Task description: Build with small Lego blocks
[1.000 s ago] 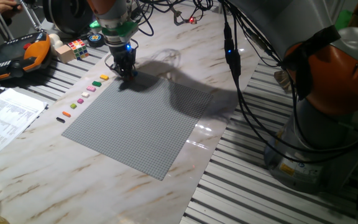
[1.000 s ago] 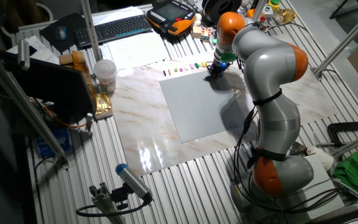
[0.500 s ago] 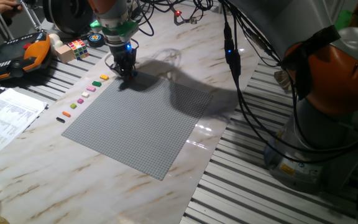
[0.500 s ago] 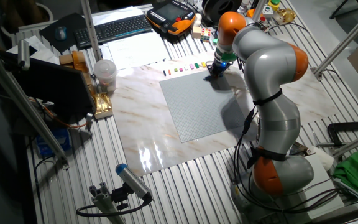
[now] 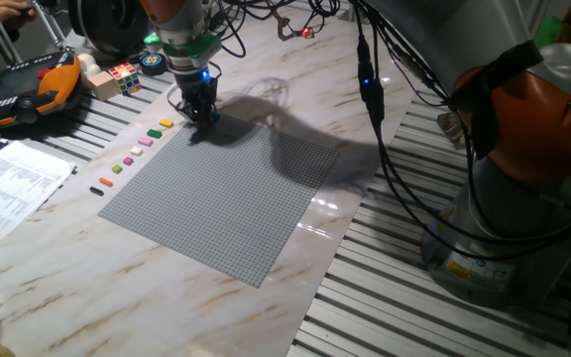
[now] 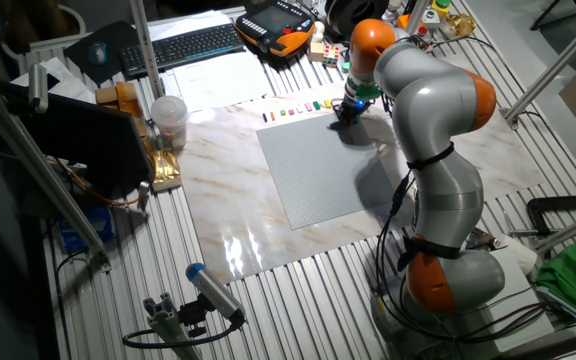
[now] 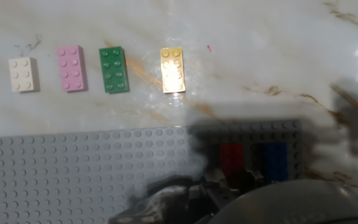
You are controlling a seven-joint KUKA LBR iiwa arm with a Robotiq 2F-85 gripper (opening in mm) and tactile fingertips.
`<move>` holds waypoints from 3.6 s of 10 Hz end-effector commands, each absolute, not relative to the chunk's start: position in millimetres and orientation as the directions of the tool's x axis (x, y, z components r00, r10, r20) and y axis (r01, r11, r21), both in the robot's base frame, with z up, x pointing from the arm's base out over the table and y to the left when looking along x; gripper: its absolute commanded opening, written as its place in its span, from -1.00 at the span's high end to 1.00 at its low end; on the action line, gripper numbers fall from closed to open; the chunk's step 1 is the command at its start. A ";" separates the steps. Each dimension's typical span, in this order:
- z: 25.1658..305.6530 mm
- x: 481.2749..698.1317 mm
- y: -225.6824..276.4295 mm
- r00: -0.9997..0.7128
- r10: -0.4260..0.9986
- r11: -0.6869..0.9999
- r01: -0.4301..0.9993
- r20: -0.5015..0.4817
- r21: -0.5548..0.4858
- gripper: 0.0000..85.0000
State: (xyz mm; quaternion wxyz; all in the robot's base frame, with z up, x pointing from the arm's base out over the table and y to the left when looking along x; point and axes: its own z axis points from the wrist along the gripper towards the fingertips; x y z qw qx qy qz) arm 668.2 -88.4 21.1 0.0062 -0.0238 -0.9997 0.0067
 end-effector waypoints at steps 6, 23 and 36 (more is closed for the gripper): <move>20.5 669.3 -88.9 -0.998 0.055 0.998 0.055 0.014 -0.016 0.98; 19.3 665.2 -88.0 -0.997 0.073 0.997 0.073 0.032 -0.002 0.98; 18.2 670.2 -88.7 -0.999 0.049 0.999 0.049 0.016 -0.005 0.98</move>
